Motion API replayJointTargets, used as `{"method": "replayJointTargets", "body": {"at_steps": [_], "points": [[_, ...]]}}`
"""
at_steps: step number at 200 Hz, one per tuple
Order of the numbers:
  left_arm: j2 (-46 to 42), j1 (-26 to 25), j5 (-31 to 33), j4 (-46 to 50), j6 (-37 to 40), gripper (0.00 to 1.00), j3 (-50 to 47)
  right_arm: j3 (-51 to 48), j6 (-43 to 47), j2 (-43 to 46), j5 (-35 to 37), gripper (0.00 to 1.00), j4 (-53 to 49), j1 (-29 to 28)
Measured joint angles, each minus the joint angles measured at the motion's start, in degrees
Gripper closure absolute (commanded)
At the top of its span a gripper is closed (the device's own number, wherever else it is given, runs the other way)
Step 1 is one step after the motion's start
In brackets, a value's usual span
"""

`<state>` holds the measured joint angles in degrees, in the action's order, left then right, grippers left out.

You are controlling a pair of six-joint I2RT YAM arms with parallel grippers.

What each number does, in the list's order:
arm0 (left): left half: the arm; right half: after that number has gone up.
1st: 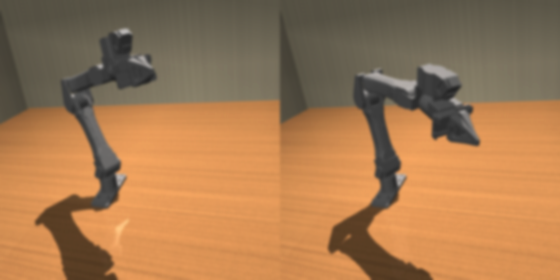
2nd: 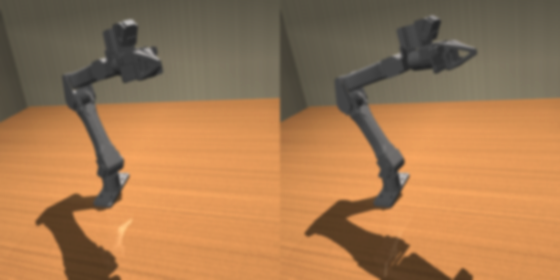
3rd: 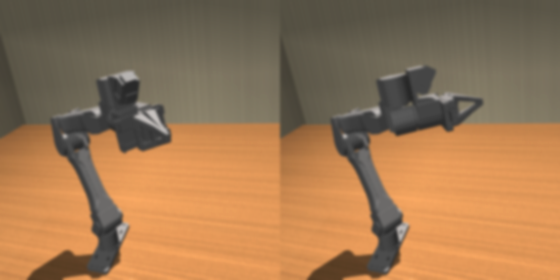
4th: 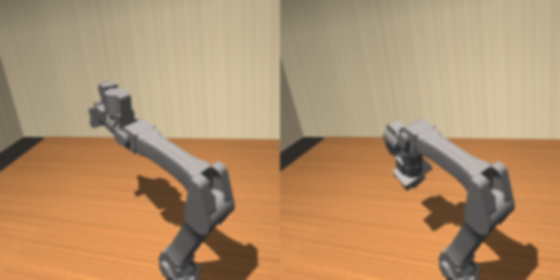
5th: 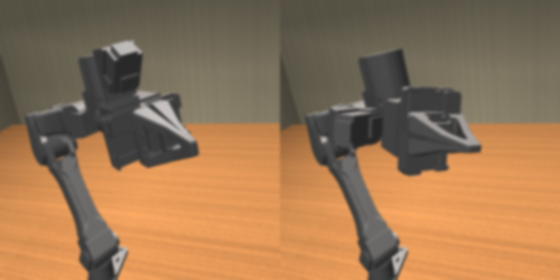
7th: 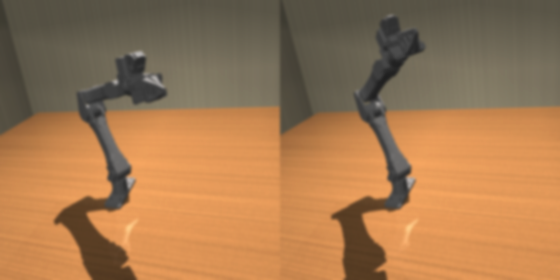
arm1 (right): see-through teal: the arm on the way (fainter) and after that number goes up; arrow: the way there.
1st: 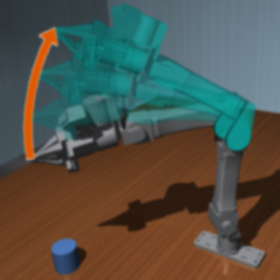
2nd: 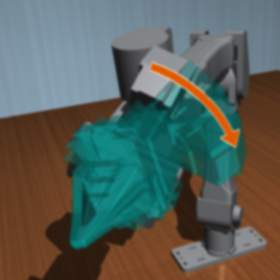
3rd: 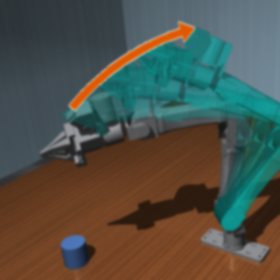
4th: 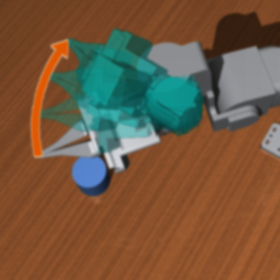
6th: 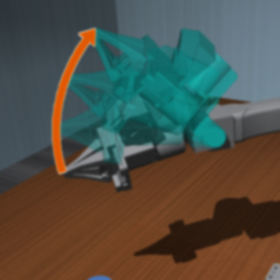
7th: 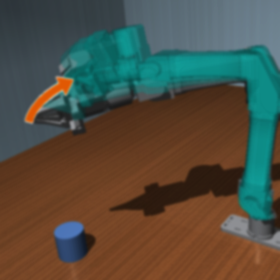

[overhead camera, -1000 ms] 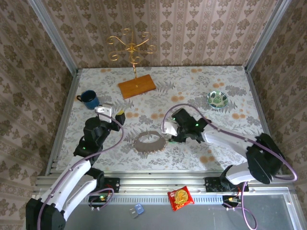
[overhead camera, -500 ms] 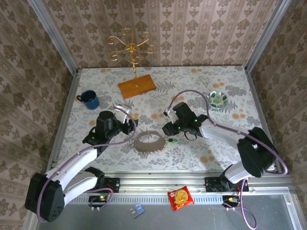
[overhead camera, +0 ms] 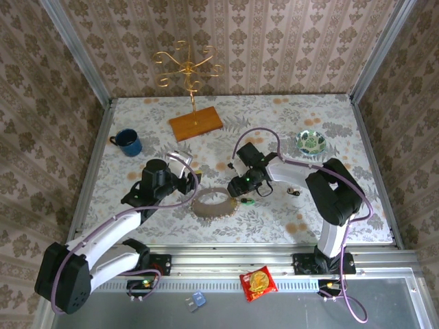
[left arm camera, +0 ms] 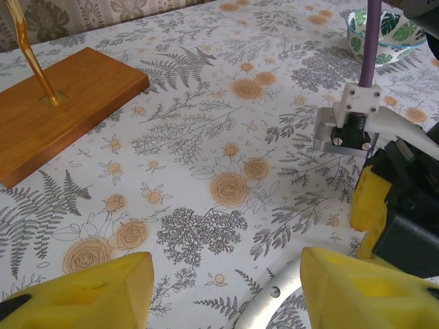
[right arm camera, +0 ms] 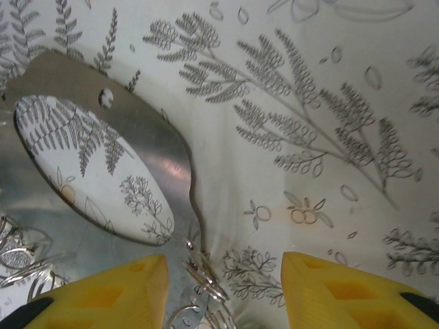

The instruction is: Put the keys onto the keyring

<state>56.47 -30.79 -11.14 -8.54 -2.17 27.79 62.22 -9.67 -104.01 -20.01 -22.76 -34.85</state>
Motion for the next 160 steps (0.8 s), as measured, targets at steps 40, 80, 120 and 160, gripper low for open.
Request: {"method": "replayJointTargets", "body": {"at_steps": [40,80,120,160], "points": [[0.22,0.00,0.00,-0.02,0.00,0.41,0.00,0.00,0.07,0.00,-3.26,0.52,-0.83,-0.02],[0.96,-0.07,0.02,-0.04,0.00,0.41,0.00,0.00,0.55,0.00,-5.44,0.54,-2.45,-0.31],[0.96,-0.33,0.39,-0.04,0.00,0.41,0.00,0.00,1.38,0.02,-6.29,0.55,-4.35,-1.36],[0.96,-0.33,0.55,-0.04,0.02,0.41,0.00,0.00,2.21,0.02,-6.62,0.56,-5.70,-2.89]]}}
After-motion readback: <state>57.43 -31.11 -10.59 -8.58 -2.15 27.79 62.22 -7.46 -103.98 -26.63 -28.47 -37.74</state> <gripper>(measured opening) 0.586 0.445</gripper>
